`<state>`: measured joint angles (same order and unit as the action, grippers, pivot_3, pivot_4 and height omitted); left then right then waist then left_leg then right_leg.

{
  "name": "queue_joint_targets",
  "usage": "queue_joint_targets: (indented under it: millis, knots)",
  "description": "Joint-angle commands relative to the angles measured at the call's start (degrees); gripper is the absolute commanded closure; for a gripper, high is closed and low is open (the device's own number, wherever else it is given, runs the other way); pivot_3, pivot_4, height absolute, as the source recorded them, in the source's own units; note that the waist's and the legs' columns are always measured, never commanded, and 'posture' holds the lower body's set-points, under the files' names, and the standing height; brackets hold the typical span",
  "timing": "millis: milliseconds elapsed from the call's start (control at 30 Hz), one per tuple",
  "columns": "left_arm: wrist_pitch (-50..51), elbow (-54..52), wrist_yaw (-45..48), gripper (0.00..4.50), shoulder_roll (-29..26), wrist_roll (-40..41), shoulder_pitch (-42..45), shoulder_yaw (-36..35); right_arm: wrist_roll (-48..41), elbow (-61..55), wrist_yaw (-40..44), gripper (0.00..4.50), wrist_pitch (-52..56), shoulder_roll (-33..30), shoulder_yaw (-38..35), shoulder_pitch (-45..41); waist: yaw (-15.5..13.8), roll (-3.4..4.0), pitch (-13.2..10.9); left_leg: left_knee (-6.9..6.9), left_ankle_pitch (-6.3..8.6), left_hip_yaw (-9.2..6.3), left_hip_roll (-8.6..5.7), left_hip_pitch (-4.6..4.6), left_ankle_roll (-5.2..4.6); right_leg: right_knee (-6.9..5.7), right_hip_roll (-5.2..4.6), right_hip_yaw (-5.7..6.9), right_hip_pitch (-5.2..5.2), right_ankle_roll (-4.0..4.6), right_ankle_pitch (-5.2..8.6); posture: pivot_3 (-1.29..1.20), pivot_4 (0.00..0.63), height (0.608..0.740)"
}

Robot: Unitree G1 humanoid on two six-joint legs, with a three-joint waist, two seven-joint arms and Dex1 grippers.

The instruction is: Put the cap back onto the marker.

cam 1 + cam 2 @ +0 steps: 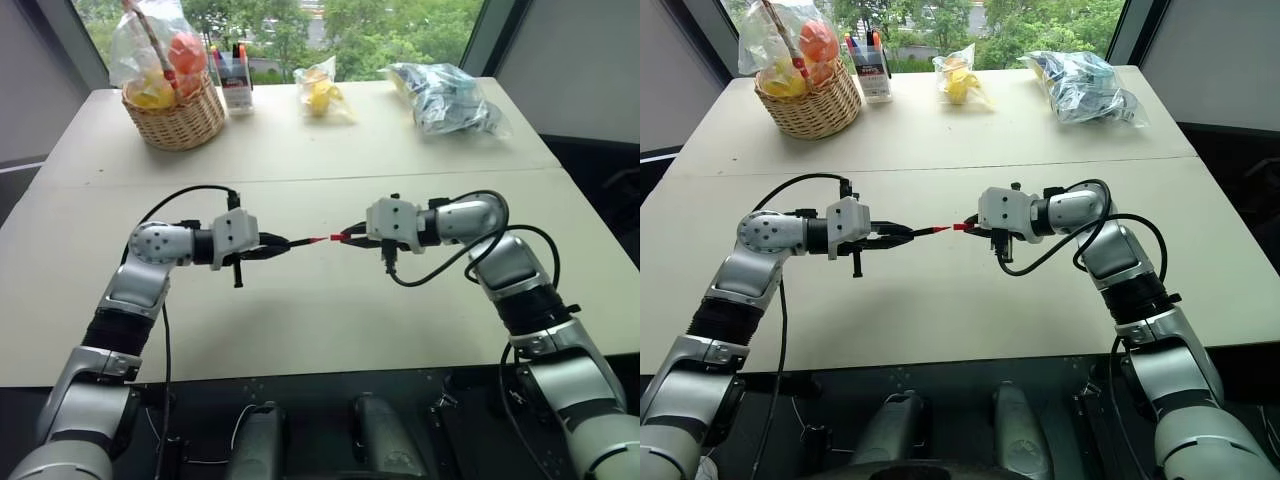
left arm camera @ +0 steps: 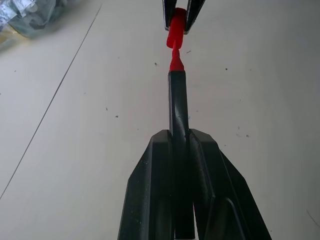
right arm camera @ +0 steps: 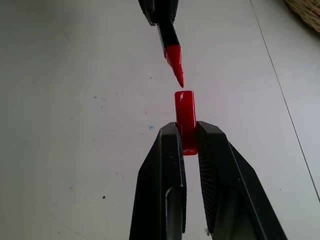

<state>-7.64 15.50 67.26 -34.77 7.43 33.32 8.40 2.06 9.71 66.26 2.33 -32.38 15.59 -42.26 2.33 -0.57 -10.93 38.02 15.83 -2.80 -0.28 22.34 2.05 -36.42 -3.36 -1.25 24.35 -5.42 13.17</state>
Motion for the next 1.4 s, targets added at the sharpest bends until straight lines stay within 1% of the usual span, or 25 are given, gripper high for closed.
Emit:
queue_joint_targets:
  millis: [33,567,833,1400]
  knots:
    - [-0.2,-2.0,-0.1,4.5,-0.5,0.0,0.0,-0.1,-1.1,-2.2,0.0,4.48,-0.2,-0.2,-0.8,-1.6,0.0,0.0,0.0,0.0,0.0,0.0,0.0,0.0,0.0,0.0,0.0,0.0,0.0,0.0,0.0,0.0,0.15,0.74]
    - [-0.5,-1.7,-0.3,4.5,0.1,-0.4,0.2,-0.1,-1.4,-4.4,0.0,4.48,0.9,0.6,0.0,-1.0,0.0,0.0,0.0,0.0,0.0,0.0,0.0,0.0,0.0,0.0,0.0,0.0,0.0,0.0,0.0,0.0,0.15,0.74]
    - [-0.5,-2.0,-0.1,4.5,-0.1,-0.2,-0.1,-0.3,-0.7,-3.7,-0.3,4.48,0.2,0.8,0.6,-1.1,0.0,0.0,0.0,0.0,0.0,0.0,0.0,0.0,0.0,0.0,0.0,0.0,0.0,0.0,0.0,0.0,0.15,0.74]
    - [-0.3,-2.9,0.1,4.5,-0.7,-0.2,-1.2,-0.4,0.1,0.0,-0.3,4.48,-2.7,-2.7,0.0,-2.4,-0.1,0.0,0.0,0.01,0.0,0.0,0.0,0.0,0.0,0.0,0.0,0.0,0.0,0.0,0.0,0.0,0.15,0.74]
